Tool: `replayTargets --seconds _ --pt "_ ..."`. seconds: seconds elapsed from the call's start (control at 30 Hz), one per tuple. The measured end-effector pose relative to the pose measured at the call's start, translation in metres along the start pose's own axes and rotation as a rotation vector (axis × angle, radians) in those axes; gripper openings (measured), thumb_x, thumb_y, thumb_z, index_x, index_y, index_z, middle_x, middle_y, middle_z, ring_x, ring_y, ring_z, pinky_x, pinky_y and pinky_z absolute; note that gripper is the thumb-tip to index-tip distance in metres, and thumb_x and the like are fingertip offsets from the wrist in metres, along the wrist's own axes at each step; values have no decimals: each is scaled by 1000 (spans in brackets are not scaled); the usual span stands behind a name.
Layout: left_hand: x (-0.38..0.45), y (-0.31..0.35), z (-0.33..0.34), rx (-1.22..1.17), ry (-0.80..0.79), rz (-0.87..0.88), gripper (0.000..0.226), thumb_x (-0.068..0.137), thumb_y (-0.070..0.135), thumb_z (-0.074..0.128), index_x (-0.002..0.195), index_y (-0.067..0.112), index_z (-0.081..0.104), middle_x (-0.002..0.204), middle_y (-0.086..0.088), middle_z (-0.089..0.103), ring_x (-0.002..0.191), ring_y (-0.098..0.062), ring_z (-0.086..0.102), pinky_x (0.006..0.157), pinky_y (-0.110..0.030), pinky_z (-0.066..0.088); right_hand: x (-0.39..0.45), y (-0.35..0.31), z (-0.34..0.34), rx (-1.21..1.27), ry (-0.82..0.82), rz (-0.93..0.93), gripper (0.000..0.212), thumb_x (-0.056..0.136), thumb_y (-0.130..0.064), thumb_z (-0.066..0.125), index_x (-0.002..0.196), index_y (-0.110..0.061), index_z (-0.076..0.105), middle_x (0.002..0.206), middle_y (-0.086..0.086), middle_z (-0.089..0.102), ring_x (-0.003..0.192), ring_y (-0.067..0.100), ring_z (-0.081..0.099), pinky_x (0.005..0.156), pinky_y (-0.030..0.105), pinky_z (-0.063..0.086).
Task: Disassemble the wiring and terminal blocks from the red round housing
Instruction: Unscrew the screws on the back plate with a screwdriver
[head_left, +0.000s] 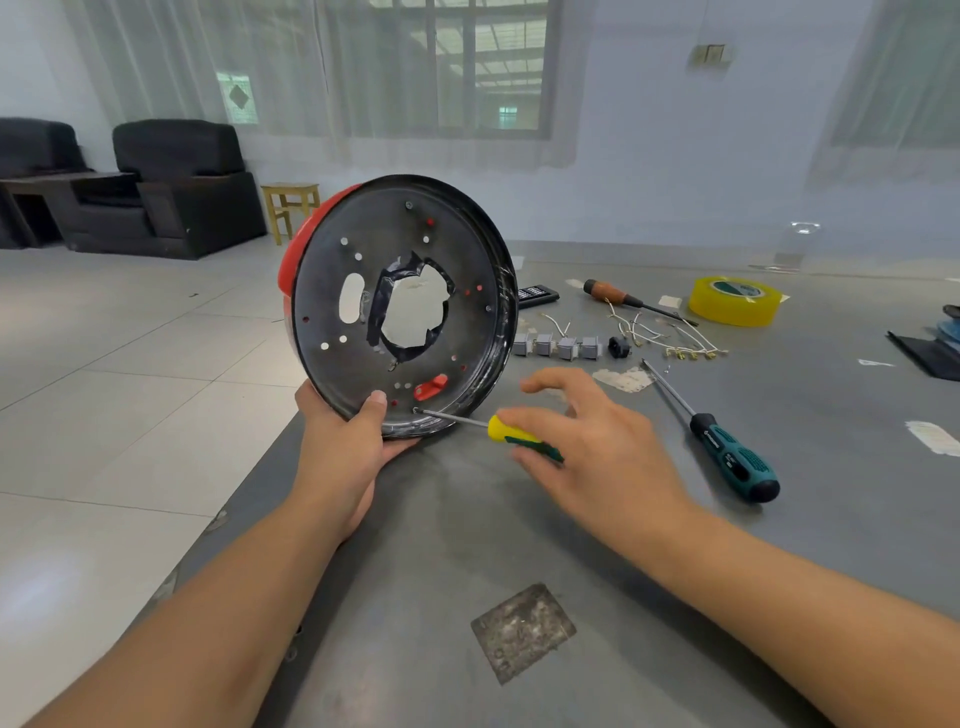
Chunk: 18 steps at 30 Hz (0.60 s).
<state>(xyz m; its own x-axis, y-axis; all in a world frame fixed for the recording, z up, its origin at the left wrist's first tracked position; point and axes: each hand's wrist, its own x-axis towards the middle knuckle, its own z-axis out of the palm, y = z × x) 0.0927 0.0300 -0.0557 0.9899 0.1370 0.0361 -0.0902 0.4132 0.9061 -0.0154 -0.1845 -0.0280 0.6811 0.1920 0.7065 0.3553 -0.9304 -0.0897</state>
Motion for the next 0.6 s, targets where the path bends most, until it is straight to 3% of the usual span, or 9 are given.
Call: replayTargets --seconds 0.07,0.13,0.23,0.33,0.47,0.53,0.6 --pt "0 1 0 -5 13 2 40 104 -1 57 131 22 38 136 -2 56 118 -29 67 72 -43 66 -1 -7 2 339 -39 292 26 84 -30 78 108 -39 72 126 -17 56 101 4 62 85 28 51" --pt "-1 1 0 -3 16 3 41 104 -1 57 133 21 38 136 -3 55 120 -29 66 74 -45 66 4 -10 2 626 -16 550 24 84 -21 70 99 -40 71 114 -19 63 97 7 68 84 31 53" --pt "-1 3 0 -30 19 -7 39 105 -1 56 132 20 38 134 -2 57 120 -29 66 72 -43 66 9 -10 3 1018 28 829 22 88 -9 68 99 -27 72 102 -1 75 79 26 76 79 43 58" --pt "0 4 -1 -48 17 -21 38 105 -2 55 131 20 38 135 -2 57 120 -29 66 70 -41 66 11 -7 -1 1276 95 912 19 86 -8 78 104 -8 69 95 14 77 86 34 76 83 38 61" --pt "0 3 0 -52 22 -15 37 105 -4 54 127 22 38 130 2 57 117 -27 66 65 -38 65 9 -7 -1 1184 92 836 21 89 -20 77 102 -7 68 91 16 77 84 30 77 79 39 64" --pt "0 3 1 -47 28 -18 36 105 -4 54 124 23 40 127 3 57 115 -27 67 64 -37 65 6 -6 -3 1043 25 798 27 94 -41 68 99 -15 66 82 12 77 73 27 76 66 39 63" --pt "0 2 1 -44 31 -22 35 105 -4 55 124 22 40 127 1 57 114 -27 67 62 -37 65 6 -5 -6 827 -35 748 46 95 -65 50 90 -22 63 68 9 72 59 25 70 53 35 53"
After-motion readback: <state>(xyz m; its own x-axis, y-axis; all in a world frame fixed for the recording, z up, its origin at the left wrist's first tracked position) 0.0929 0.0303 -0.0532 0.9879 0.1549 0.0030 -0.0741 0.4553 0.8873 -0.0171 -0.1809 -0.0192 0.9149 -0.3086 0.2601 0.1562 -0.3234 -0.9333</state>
